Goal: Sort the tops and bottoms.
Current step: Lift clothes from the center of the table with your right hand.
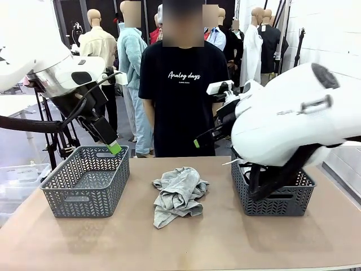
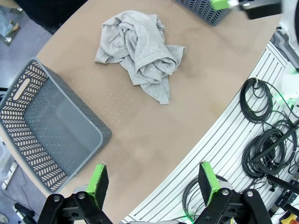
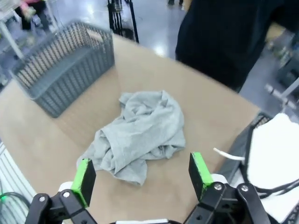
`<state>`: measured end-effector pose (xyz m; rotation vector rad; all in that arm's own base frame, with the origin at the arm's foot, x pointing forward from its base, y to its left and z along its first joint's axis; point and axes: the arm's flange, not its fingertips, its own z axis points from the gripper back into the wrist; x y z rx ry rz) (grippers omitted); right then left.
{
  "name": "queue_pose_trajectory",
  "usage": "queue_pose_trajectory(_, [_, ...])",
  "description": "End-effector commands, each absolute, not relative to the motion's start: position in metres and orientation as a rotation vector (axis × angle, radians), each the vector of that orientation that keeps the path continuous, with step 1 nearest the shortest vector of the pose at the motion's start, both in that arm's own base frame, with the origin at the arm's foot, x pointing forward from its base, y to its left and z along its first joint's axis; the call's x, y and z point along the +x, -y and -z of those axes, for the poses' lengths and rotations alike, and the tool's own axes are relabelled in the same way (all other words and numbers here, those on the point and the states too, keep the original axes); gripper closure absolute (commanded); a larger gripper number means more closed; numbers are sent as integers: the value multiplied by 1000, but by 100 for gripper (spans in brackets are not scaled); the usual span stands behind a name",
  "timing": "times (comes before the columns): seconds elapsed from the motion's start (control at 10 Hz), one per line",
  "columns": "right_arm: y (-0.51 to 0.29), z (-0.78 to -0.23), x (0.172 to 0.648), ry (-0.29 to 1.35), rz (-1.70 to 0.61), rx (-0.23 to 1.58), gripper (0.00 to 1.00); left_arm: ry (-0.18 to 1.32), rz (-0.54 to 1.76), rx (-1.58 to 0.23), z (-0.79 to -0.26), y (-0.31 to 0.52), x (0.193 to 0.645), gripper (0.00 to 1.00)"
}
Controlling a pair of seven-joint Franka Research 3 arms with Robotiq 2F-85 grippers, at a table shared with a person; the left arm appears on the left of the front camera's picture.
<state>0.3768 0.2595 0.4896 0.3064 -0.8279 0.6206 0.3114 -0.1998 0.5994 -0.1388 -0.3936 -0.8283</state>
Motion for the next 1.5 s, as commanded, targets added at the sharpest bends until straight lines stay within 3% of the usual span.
queue_pose_trajectory(0.0, [-302, -472, 429, 695, -566, 298, 0, 398, 827, -139, -600, 199, 312, 0])
queue_pose_trajectory(0.3, [-335, -457, 472, 632, -549, 312, 0, 398, 827, -139, -600, 199, 312, 0])
queue_pose_trajectory(0.6, [-355, -427, 483, 419, -434, 198, 0, 398, 827, -139, -600, 199, 312, 0])
queue_pose_trajectory(0.9, [-367, -397, 494, 405, -437, 215, 0, 398, 827, -139, -600, 199, 312, 0])
queue_pose_trajectory(1.4, [-360, -396, 488, 402, -452, 219, 0, 398, 827, -139, -600, 199, 312, 0])
